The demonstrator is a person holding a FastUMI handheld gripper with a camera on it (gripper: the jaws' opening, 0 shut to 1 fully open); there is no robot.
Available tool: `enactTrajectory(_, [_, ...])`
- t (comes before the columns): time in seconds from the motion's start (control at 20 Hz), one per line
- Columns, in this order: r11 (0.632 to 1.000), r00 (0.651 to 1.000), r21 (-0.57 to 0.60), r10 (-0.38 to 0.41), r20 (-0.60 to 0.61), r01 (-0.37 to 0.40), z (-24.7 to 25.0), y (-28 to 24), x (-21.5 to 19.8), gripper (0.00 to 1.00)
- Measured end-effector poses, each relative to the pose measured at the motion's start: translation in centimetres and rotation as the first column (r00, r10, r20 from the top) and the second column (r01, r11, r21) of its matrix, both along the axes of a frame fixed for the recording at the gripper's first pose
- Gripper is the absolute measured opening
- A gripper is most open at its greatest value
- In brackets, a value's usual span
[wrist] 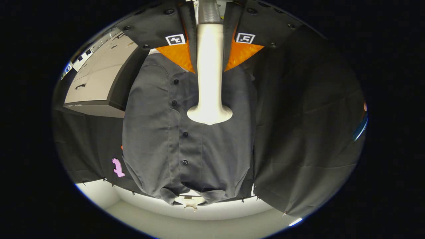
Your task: Iron the clothes twice with a garment steamer, once on the left side and once on the right side.
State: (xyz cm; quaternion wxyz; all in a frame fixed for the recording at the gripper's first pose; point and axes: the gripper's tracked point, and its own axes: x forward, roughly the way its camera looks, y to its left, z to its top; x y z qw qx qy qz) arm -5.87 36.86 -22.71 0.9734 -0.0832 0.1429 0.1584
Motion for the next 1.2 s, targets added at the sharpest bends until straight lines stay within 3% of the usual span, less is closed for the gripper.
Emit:
enactTrajectory(0.25, [0.999,1.0,0.051,-0.002,0.011,0.001,1.5,0.1,-0.5,0.41])
enactTrajectory(0.6, [0.992,0.991,0.121,0.011,0.132,-0.027,9.9,-0.5,-1.5,0.41])
enactTrajectory(0.9, [0.985,0.973,0.174,-0.026,0.229,-0.015,16.2,-4.5,-1.3,0.41])
enactTrajectory(1.2, [0.981,0.972,0.194,-0.062,0.228,0.017,18.9,-11.0,-1.3,0.41])
